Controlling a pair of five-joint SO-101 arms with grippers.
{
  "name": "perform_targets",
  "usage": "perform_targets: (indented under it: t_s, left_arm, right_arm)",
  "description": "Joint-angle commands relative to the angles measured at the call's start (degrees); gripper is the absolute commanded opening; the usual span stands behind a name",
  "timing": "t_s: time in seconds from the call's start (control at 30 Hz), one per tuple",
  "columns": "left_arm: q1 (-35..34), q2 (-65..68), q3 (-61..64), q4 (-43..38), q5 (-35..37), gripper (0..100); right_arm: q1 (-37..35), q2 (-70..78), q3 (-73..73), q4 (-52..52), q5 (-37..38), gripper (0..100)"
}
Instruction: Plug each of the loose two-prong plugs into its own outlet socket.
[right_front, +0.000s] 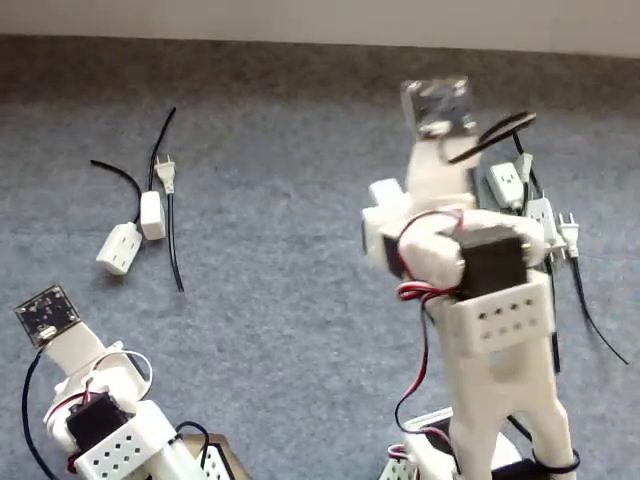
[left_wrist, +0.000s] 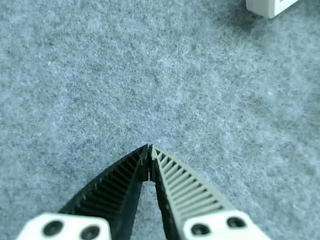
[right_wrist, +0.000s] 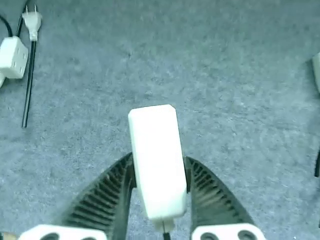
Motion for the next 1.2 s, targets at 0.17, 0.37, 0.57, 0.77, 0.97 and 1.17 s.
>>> perform_targets:
  t_s: [0.17, 0.37, 0.57, 0.77, 0.97, 1.17]
  left_arm:
    - [-0.6, -0.3, 0.9, 0.4, 0.4, 3]
    - [-0.6, -0.3, 0.9, 0.4, 0.4, 3]
    - [-0.6, -0.3, 0.9, 0.4, 0.4, 3]
    - [-0.6, -0.3, 0.9, 0.4, 0.4, 3]
    - [-0.6, -0.3, 0.9, 0.4, 0.4, 3]
    - [-0.6, -0.3, 0.9, 0.4, 0.4, 3]
  right_arm:
    - [-12.4, -2.7, 38.5, -34.3, 4.0, 7.0]
    - [-16.0, 7.3, 46.2, -54.8, 4.0, 7.0]
    - [-16.1, 25.3, 39.7, -59.2, 3.7, 10.8]
    - [-16.7, 30.0, 31.5, -52.0, 3.7, 23.2]
    - [-19.2, 23.0, 25.6, -46.5, 3.6, 23.2]
    - [-13.2, 11.0, 24.4, -41.0, 3.9, 23.2]
